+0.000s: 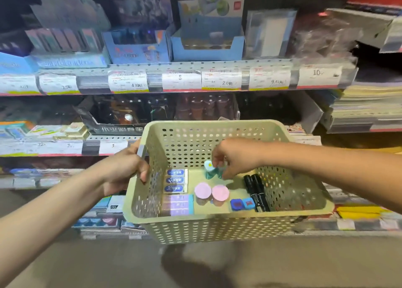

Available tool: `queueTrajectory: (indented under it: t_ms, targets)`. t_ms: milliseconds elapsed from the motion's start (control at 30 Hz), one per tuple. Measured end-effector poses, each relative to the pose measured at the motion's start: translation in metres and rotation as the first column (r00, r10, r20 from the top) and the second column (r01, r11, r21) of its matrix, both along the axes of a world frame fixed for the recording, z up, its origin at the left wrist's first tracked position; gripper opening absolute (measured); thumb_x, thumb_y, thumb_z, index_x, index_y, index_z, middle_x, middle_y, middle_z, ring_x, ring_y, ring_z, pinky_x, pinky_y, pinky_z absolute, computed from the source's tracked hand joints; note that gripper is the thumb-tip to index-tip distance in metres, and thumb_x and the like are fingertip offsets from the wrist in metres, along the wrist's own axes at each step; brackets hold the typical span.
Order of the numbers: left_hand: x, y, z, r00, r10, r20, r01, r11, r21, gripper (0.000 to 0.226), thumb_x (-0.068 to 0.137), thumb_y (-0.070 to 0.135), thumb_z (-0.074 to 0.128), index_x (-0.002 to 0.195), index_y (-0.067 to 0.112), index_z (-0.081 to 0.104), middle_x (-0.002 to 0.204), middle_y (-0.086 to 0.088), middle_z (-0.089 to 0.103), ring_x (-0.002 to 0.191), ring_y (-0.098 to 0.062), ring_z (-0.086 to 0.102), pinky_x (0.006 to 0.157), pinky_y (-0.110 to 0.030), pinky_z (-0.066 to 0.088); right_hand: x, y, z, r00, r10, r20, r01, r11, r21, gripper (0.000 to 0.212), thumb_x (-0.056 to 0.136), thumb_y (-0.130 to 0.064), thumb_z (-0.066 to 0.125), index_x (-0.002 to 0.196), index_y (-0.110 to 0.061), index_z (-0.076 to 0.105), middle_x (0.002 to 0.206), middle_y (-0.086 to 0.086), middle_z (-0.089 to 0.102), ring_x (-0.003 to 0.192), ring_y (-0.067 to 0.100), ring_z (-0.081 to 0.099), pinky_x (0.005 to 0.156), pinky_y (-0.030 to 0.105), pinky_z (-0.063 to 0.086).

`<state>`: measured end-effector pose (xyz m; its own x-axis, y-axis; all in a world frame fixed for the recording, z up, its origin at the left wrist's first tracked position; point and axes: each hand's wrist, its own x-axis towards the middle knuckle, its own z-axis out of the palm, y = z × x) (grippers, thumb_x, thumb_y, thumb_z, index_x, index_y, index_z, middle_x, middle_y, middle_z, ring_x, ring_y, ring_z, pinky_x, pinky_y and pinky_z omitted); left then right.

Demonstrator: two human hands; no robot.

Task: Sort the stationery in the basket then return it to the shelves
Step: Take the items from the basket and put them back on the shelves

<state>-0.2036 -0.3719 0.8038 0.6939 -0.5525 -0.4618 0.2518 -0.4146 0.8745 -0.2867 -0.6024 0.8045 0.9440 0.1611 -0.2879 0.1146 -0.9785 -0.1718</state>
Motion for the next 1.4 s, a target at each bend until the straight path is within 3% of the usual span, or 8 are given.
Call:
queueTrajectory:
  t_ms: [167, 333, 600, 867, 1000, 1100, 1233, 1400]
  targets:
    - [-0.015, -0.011, -0.008, 0.999, 0.049, -0.01, -0.049, 0.999, 0.011, 0.072, 0.039, -0.01, 0.041, 0.1, 0.024, 0.055, 0.088, -0.018, 0.053, 0.069, -0.029, 0.054, 0.064, -0.033, 0.045, -0.005, -0.001, -0.028, 0.989, 0.05, -0.143, -0.068, 0.99, -0.122, 0.05, 0.068, -0.04, 0.078, 0.107, -0.013, 0.062, 0.093, 0.001, 0.061, 0.08, 0.019, 0.053, 0.063, 0.028, 0.042]
    - [-0.023, -0.02, -0.012, 0.999, 0.052, 0.001, -0.052, 0.999, 0.005, 0.082, 0.039, -0.009, 0.041, 0.117, 0.015, 0.05, 0.096, -0.014, 0.049, 0.072, -0.028, 0.052, 0.058, -0.031, 0.045, -0.011, -0.003, -0.046, 0.976, 0.052, -0.212, -0.098, 0.972, -0.214, 0.046, 0.066, -0.051, 0.077, 0.062, -0.014, 0.049, 0.06, -0.002, 0.047, 0.053, 0.014, 0.042, 0.045, 0.023, 0.028]
    - [-0.026, -0.02, -0.01, 0.999, 0.035, -0.029, -0.035, 0.999, 0.003, 0.071, 0.042, -0.012, 0.042, 0.103, 0.022, 0.055, 0.086, -0.017, 0.052, 0.064, -0.027, 0.057, 0.054, -0.03, 0.049, -0.013, 0.002, -0.059, 0.984, 0.067, -0.168, -0.115, 0.949, -0.294, 0.041, 0.069, -0.05, 0.074, 0.083, -0.016, 0.056, 0.062, -0.005, 0.04, 0.072, 0.022, 0.05, 0.046, 0.021, 0.03]
    - [-0.017, -0.018, -0.009, 0.999, 0.032, -0.043, -0.032, 0.999, 0.005, 0.083, 0.04, -0.011, 0.041, 0.115, 0.021, 0.053, 0.09, -0.019, 0.056, 0.067, -0.03, 0.058, 0.055, -0.031, 0.049, -0.006, 0.001, -0.064, 0.983, 0.043, -0.176, -0.091, 0.958, -0.273, 0.039, 0.073, -0.04, 0.072, 0.06, -0.017, 0.043, 0.062, -0.002, 0.051, 0.062, 0.019, 0.052, 0.044, 0.02, 0.031]
    - [-0.011, -0.015, -0.013, 0.999, 0.024, -0.048, -0.023, 1.0, 0.01, 0.085, 0.04, -0.011, 0.041, 0.118, 0.021, 0.052, 0.092, -0.018, 0.055, 0.069, -0.029, 0.056, 0.057, -0.031, 0.048, -0.002, -0.006, -0.042, 0.974, -0.023, -0.225, -0.019, 0.983, -0.184, 0.039, 0.068, -0.042, 0.079, 0.061, -0.016, 0.052, 0.071, 0.001, 0.061, 0.064, 0.021, 0.055, 0.048, 0.021, 0.035]
    - [-0.007, -0.012, -0.016, 0.999, 0.022, -0.037, -0.021, 1.0, 0.012, 0.084, 0.04, -0.01, 0.04, 0.116, 0.022, 0.053, 0.091, -0.019, 0.054, 0.067, -0.028, 0.055, 0.06, -0.031, 0.045, 0.001, -0.014, -0.011, 0.979, -0.055, -0.196, 0.033, 0.993, -0.113, 0.036, 0.069, -0.043, 0.078, 0.085, -0.012, 0.065, 0.078, -0.001, 0.062, 0.071, 0.019, 0.057, 0.055, 0.024, 0.04]
    - [-0.004, -0.009, -0.017, 0.999, 0.012, -0.036, -0.011, 1.0, 0.025, 0.085, 0.04, -0.01, 0.04, 0.115, 0.027, 0.054, 0.085, -0.019, 0.057, 0.061, -0.027, 0.056, 0.055, -0.029, 0.045, 0.01, -0.034, 0.019, 0.995, -0.085, -0.048, 0.091, 0.988, 0.128, 0.031, 0.075, -0.03, 0.073, 0.101, -0.019, 0.061, 0.077, -0.006, 0.058, 0.072, 0.02, 0.058, 0.065, 0.033, 0.051]
    - [-0.001, -0.007, -0.02, 0.999, 0.016, -0.044, -0.015, 1.0, 0.011, 0.084, 0.04, -0.01, 0.04, 0.112, 0.029, 0.056, 0.068, -0.012, 0.059, 0.058, -0.027, 0.059, 0.057, -0.031, 0.046, 0.028, -0.045, 0.02, 0.953, -0.289, 0.089, 0.175, 0.767, 0.617, 0.034, 0.089, -0.009, 0.057, 0.123, -0.011, 0.054, 0.106, 0.007, 0.064, 0.082, 0.019, 0.06, 0.079, 0.043, 0.052]
